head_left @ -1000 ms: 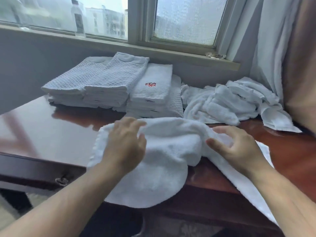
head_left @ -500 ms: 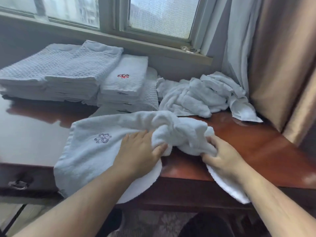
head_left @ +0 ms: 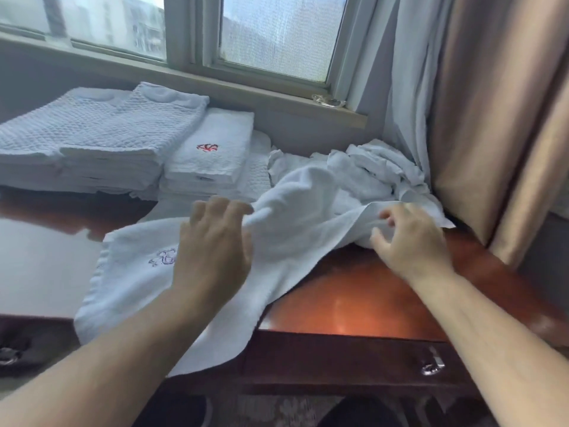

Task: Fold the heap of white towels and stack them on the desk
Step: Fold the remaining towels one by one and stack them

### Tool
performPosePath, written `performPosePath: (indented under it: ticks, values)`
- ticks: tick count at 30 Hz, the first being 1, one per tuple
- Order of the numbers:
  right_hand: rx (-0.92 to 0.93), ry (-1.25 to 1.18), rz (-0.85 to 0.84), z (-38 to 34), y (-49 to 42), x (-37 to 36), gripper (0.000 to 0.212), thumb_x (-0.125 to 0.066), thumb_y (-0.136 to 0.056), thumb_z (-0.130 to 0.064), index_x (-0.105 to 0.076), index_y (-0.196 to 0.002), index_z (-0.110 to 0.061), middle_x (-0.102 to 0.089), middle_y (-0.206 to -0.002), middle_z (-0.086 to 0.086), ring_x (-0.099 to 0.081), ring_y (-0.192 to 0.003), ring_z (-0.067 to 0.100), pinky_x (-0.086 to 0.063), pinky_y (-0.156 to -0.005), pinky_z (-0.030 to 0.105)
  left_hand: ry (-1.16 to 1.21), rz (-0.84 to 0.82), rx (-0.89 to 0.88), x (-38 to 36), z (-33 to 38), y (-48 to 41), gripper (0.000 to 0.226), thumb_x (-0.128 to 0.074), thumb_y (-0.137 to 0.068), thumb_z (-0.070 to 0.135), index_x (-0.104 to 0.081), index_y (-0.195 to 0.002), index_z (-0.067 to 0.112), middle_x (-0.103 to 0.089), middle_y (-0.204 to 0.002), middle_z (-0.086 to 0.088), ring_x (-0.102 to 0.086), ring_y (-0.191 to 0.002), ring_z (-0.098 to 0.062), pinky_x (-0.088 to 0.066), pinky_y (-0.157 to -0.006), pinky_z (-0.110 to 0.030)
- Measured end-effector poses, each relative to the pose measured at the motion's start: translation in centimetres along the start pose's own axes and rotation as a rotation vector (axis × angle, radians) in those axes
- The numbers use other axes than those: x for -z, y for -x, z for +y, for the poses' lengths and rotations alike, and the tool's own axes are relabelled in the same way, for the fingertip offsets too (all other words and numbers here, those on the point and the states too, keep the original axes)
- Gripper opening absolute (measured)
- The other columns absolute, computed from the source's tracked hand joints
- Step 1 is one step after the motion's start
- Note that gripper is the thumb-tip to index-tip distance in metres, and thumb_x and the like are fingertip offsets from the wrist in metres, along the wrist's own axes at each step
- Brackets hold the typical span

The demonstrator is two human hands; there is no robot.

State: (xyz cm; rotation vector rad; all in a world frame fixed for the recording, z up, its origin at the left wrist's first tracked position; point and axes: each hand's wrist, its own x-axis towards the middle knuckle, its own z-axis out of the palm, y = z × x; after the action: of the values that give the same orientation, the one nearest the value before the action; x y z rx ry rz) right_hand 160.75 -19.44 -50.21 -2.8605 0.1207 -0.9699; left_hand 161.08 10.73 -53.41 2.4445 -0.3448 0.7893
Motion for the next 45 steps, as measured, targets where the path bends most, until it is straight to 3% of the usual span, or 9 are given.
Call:
performPosePath:
  ticks: [6,9,15,18,22,27,33,37,45]
  values:
    - [0.055,0.073,-0.423,-1.0,2.7,-4.8,0.071,-0.058,-0.089,-0.058,-0.028,-0.152,-0.045,-0.009,-0.165,0.002,-0.003,-0.152,0.024,-0.014,-0.121,0.048,-0.221,-0.517,-0.022,-3.4,1.6,2.6,0.071,-0.014,-0.085,0.077,-0.039,-0.141,0.04,-0.047,-0.138,0.003,-0.039,-0.13,-0.023,-0.026,-0.113,-0.042]
    - [0.203,0.116,-0.368,-0.4,1.4,-5.1,0.046,-0.054,-0.095,-0.056,-0.047,-0.141,-0.05,0.007,-0.169,0.0,0.019,-0.153,0.023,0.003,-0.122,0.049,-0.246,-0.559,-0.125,-3.8,0.2,2.7,0.07,-0.011,-0.083,0.077,-0.041,-0.138,0.045,-0.043,-0.142,0.008,-0.032,-0.134,-0.02,-0.018,-0.116,-0.043]
    - [0.393,0.136,-0.431,0.6,-0.3,-4.5,0.048,-0.06,-0.097,-0.042,-0.047,-0.143,-0.038,-0.02,-0.166,-0.01,-0.001,-0.156,0.015,-0.002,-0.123,0.051,0.13,-0.59,-0.206,-2.8,-2.0,1.1,0.06,-0.023,-0.093,0.07,-0.066,-0.087,0.029,-0.065,-0.101,0.019,-0.053,-0.103,-0.003,-0.042,-0.094,-0.029]
    - [0.441,0.162,-0.49,0.2,-0.9,-3.1,0.021,-0.044,-0.102,-0.044,-0.062,-0.104,-0.034,-0.063,-0.119,-0.014,-0.049,-0.129,0.012,-0.015,-0.121,0.045,0.133,-0.489,-0.062,-2.5,-1.7,0.3,0.036,-0.037,-0.099,0.055,-0.06,-0.089,0.029,-0.061,-0.082,0.013,-0.056,-0.085,-0.011,-0.046,-0.076,-0.037]
    - [0.313,-0.044,-0.69,-0.9,-0.5,0.0,0.055,-0.031,-0.084,-0.075,-0.055,-0.064,-0.03,-0.059,-0.057,-0.01,-0.058,-0.064,0.006,-0.04,-0.06,0.026,-0.163,-0.406,-0.221,-3.0,-0.2,-0.7,0.05,-0.055,-0.087,0.063,-0.044,-0.132,0.045,-0.05,-0.127,0.011,-0.045,-0.122,-0.017,-0.035,-0.099,-0.035]
    - [0.159,-0.103,-0.479,-0.8,-1.7,0.9,0.031,-0.049,-0.098,-0.048,-0.069,-0.091,-0.026,-0.063,-0.096,-0.018,-0.061,-0.096,0.009,-0.045,-0.083,0.028,-0.077,-0.738,-0.318,-4.1,0.9,0.0,0.081,-0.049,-0.088,0.067,-0.011,-0.156,0.045,-0.012,-0.166,0.007,-0.007,-0.152,-0.015,0.0,-0.122,-0.036]
    - [-0.089,0.6,-0.841,-0.8,-2.1,-1.1,0.018,-0.048,-0.098,-0.035,-0.061,-0.095,-0.023,-0.048,-0.081,-0.006,-0.05,-0.08,0.019,-0.042,-0.072,0.031,-0.092,-0.889,-0.371,-2.3,-0.5,-1.0,0.113,-0.059,-0.065,0.082,0.002,-0.154,0.05,-0.019,-0.161,0.023,-0.018,-0.147,-0.006,-0.02,-0.119,-0.035]
    - [0.068,0.143,-0.573,-0.7,-1.4,-1.7,0.021,-0.049,-0.096,-0.044,-0.063,-0.106,-0.033,-0.06,-0.109,-0.01,-0.056,-0.103,0.017,-0.046,-0.087,0.036,-0.004,-1.017,-0.305,-2.0,-1.7,-1.6,0.125,-0.072,-0.06,0.083,0.003,-0.155,0.052,-0.008,-0.161,0.028,0.005,-0.15,0.001,0.0,-0.121,-0.028]
    - [-0.181,0.534,-0.76,1.8,-1.2,-2.0,0.041,-0.036,-0.099,-0.045,-0.065,-0.119,-0.026,-0.063,-0.109,-0.002,-0.058,-0.102,0.024,-0.045,-0.087,0.04,0.078,-0.568,-0.123,-4.3,-0.7,-1.9,0.041,-0.04,-0.1,0.058,-0.05,-0.138,0.047,-0.057,-0.135,0.017,-0.046,-0.132,-0.011,-0.034,-0.108,-0.031]
